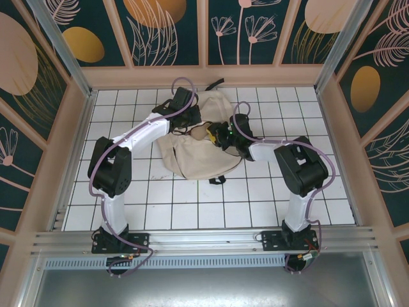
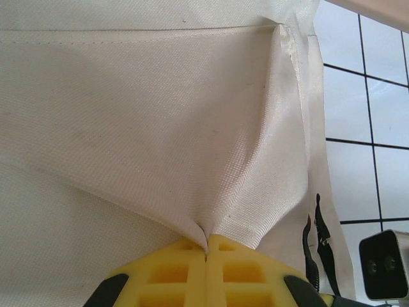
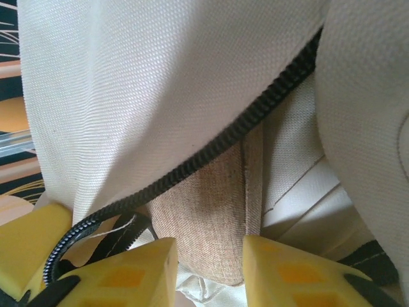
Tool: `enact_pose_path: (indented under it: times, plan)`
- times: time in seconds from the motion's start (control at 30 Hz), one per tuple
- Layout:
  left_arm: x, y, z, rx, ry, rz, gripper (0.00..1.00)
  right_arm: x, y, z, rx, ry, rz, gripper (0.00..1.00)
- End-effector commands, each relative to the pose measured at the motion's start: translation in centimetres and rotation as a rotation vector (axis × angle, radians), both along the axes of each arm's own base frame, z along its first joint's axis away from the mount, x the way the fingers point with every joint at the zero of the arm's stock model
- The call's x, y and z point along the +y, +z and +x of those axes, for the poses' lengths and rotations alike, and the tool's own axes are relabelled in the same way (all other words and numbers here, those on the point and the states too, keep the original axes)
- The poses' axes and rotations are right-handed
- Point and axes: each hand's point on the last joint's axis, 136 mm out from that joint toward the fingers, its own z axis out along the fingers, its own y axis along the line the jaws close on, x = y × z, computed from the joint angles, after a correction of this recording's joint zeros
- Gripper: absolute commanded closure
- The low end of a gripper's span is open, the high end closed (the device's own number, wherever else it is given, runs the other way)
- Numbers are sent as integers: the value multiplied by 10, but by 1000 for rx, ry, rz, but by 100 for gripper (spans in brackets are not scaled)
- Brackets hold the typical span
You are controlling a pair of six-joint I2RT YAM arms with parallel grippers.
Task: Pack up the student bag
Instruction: Place the glasses case in the student bag.
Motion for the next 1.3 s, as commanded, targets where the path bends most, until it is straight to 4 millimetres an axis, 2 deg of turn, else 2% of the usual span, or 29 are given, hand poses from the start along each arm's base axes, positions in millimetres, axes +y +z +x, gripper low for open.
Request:
enact_pose_path:
  times: [0.0, 0.23, 0.33, 0.43, 0.63, 0.83, 0.97, 1.03, 1.1, 1.23, 1.27]
  plan:
    - [-6, 21, -3, -36, -31, -33, 100, 8, -11, -1, 19, 34, -12, 70]
    - [-7, 20, -4, -32, -32, -35, 100, 19, -10, 21, -41, 46, -21, 70]
    - [-8, 20, -5, -28, -37, -42, 100, 24, 6, 28, -122, 44, 24, 77]
    - [-9, 21, -5, -29, -40, -50, 100, 27, 22, 36, -192, 27, 57, 77]
    - [-11, 22, -6, -26, -50, -55, 100, 34, 39, 49, -278, 6, 140, 78]
    - [-8, 21, -6, -27, -42, -50, 100, 35, 29, 50, -265, -5, 153, 85]
    - [-7, 24, -5, -30, -36, -56, 100, 29, 33, 40, -267, 8, 143, 88]
    - [-7, 27, -5, -34, -35, -63, 87, 24, 34, 33, -251, 13, 129, 85]
    - [-4, 32, -4, -42, -29, -70, 75, 18, 33, 24, -226, 25, 108, 78]
    - [6, 54, -6, -87, -16, -84, 44, 1, 21, -3, -170, 54, 41, 64]
    - [11, 59, -6, -100, -7, -83, 40, -4, 20, -9, -167, 57, 28, 61]
